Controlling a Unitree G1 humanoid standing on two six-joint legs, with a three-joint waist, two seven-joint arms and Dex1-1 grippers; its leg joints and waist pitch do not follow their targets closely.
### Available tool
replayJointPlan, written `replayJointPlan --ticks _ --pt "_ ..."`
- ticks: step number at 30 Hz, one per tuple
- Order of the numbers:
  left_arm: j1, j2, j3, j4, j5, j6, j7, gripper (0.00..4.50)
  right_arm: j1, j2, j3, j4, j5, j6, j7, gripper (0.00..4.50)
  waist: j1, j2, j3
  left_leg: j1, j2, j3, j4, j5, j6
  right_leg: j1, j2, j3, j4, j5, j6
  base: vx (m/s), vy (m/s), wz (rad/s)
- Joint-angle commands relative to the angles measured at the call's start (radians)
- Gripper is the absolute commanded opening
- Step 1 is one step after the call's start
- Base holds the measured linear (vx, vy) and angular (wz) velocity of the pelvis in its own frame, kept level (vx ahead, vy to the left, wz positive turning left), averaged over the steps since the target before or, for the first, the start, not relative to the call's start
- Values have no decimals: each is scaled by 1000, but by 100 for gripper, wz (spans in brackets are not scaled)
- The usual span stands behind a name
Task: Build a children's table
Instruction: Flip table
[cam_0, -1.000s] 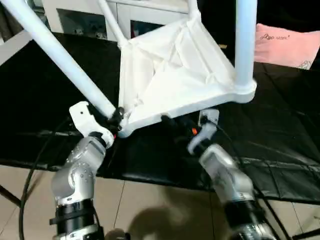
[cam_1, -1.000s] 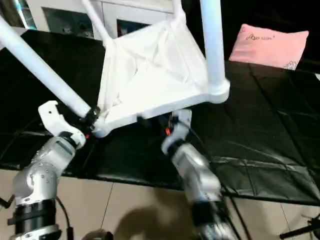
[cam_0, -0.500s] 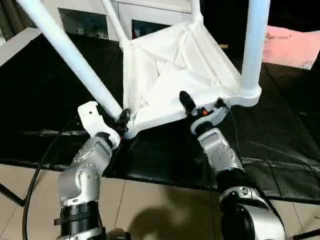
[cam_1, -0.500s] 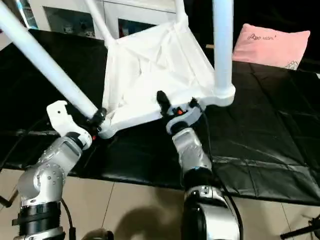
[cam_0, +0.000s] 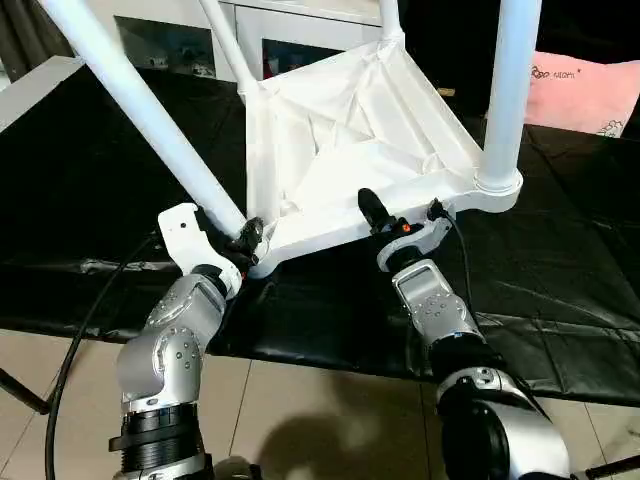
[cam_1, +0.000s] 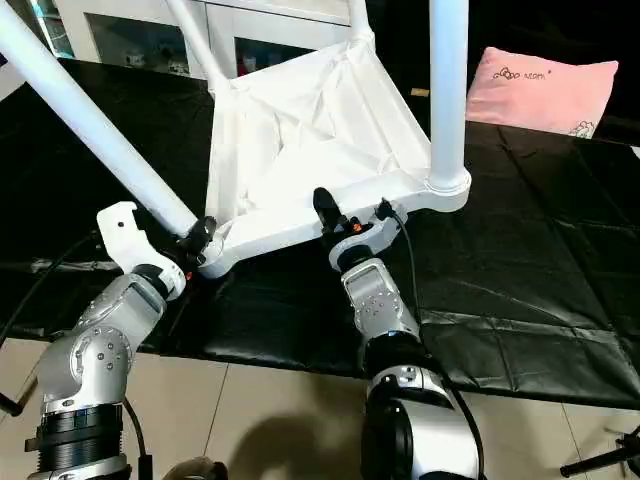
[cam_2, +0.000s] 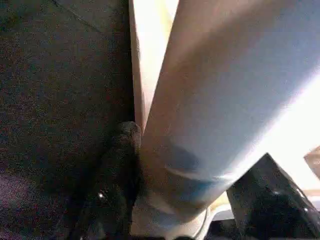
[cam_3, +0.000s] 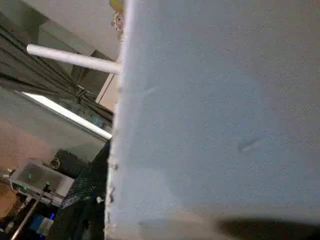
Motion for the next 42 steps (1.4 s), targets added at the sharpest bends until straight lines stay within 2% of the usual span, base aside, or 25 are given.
replayJointPlan --ticks 1,10,11,13,14,15,16,17,18,20,22,25,26,27,28,29,30,31,32,33,35,36,38,40,42 --pt "9 -31 -31 7 -40 20 -24 227 -56 23 0 -3 10 -6 28 221 1 7 -70 42 70 -30 -59 -33 50 18 -95 29 -56 249 -204 0 0 0" --pt "0 9 -44 23 -31 39 -54 227 -59 17 -6 -14 9 -16 33 204 2 11 -73 43 71 -30 -57 -17 47 18 -94 27 -52 294 -208 0 0 0" --pt "12 42 -50 4 -45 55 -97 283 -59 13 -9 -28 9 -19 27 204 3 25 -74 43 70 -32 -57 -16 43 17 -94 27 -50 297 -208 0 0 0" --pt "55 123 -51 -43 -75 101 -180 297 -54 1 -12 -72 9 -24 7 203 0 23 -76 46 68 -31 -57 -11 38 16 -90 25 -49 302 -207 0 0 0" --pt "65 140 -52 -51 -79 110 -196 306 -53 -1 -13 -81 10 -24 4 201 -1 26 -77 45 65 -30 -56 1 34 16 -88 25 -46 314 -211 0 0 0" --pt "107 195 -53 -85 -105 148 -255 306 -48 -10 -15 -114 12 -25 -10 201 3 27 -82 46 65 -32 -51 31 32 17 -86 23 -40 355 -212 0 0 0" --pt "116 205 -54 -92 -111 156 -266 323 -47 -12 -15 -120 12 -25 -12 201 1 27 -91 41 61 -32 -41 111 49 18 -76 21 -25 452 -204 0 0 0" --pt "117 207 -54 -93 -112 157 -268 323 -46 -13 -15 -121 12 -25 -13 201 2 29 -94 44 61 -32 -36 142 58 13 -72 19 -21 488 -202 0 0 0" --pt "136 230 -59 -107 -119 167 -293 344 -43 -17 -15 -136 12 -25 -20 201 5 32 -92 41 60 -27 -31 156 66 4 -72 20 -19 536 -198 0 0 0" --pt "162 264 -69 -129 -120 169 -327 347 -36 -24 -14 -162 11 -23 -30 201 6 29 -90 33 59 -26 -31 142 63 4 -73 21 -17 537 -191 0 0 0" --pt "207 324 -88 -179 -122 156 -393 357 -16 -41 -3 -227 -4 -20 -52 200 5 25 -80 35 63 -22 -44 24 37 -2 -75 22 -30 407 -185 0 0 0" --pt "235 377 -118 -247 -105 94 -463 390 18 -71 24 -334 -58 -28 -103 200 9 27 -77 39 65 -25 -50 -5 19 -4 -76 23 -34 324 -167 0 0 0" --pt "235 389 -132 -275 -96 68 -478 390 36 -85 38 -387 -87 -28 -128 200 13 26 -75 45 67 -24 -53 -23 7 -8 -76 23 -39 285 -156 0 0 0" --pt "235 389 -132 -275 -96 68 -478 415 36 -85 38 -387 -87 -28 -128 200 17 28 -74 49 68 -22 -55 -37 -6 -13 -74 24 -40 258 -140 0 0 0" --pt "227 409 -158 -322 -105 62 -499 415 72 -113 66 -485 -142 -9 -178 200 17 28 -72 48 67 -21 -57 -49 -16 -14 -74 24 -42 241 -135 0 0 0" --pt "222 417 -168 -344 -111 67 -511 422 89 -126 78 -532 -169 4 -204 200 22 22 -70 49 66 -20 -61 -63 -33 -14 -73 24 -45 207 -117 0 0 0" --pt "219 429 -181 -374 -126 80 -531 427 110 -140 84 -592 -191 32 -240 200 25 23 -70 55 65 -19 -62 -65 -49 -19 -69 24 -46 188 -93 0 0 0" --pt "215 455 -202 -412 -140 98 -561 435 143 -160 93 -687 -225 75 -302 200 23 21 -66 50 62 -17 -67 -80 -66 -19 -70 25 -49 155 -74 0 0 0" --pt "215 458 -204 -414 -140 99 -563 443 146 -162 95 -694 -228 78 -306 200 23 21 -66 50 62 -17 -67 -80 -66 -19 -70 25 -49 155 -74 0 0 0" --pt "210 470 -212 -421 -138 104 -569 448 160 -171 103 -730 -245 97 -328 200 20 21 -65 46 58 -14 -70 -123 -92 -21 -73 28 -55 95 -48 0 0 0" --pt "198 484 -224 -427 -135 105 -573 450 179 -189 119 -780 -277 132 -362 200 10 20 -61 42 56 -13 -74 -177 -120 -23 -77 33 -66 0 -29 0 0 0" --pt "198 484 -224 -427 -135 105 -573 450 179 -189 119 -780 -277 132 -362 197 10 20 -61 42 56 -13 -74 -177 -120 -23 -77 33 -66 0 -29 0 0 0" --pt "150 490 -240 -425 -118 95 -569 450 202 -238 149 -859 -354 210 -449 196 4 24 -61 48 58 -15 -77 -205 -142 -30 -75 33 -72 -60 -21 0 0 0" --pt "138 488 -240 -424 -117 91 -566 450 205 -248 155 -879 -362 235 -473 194 -3 19 -59 45 54 -14 -77 -241 -147 -32 -76 36 -75 -92 -27 0 0 0" --pt "93 482 -236 -423 -120 92 -545 450 203 -277 166 -937 -408 298 -544 194 -4 20 -58 49 55 -13 -76 -265 -151 -38 -77 39 -82 -152 -26 0 0 0"
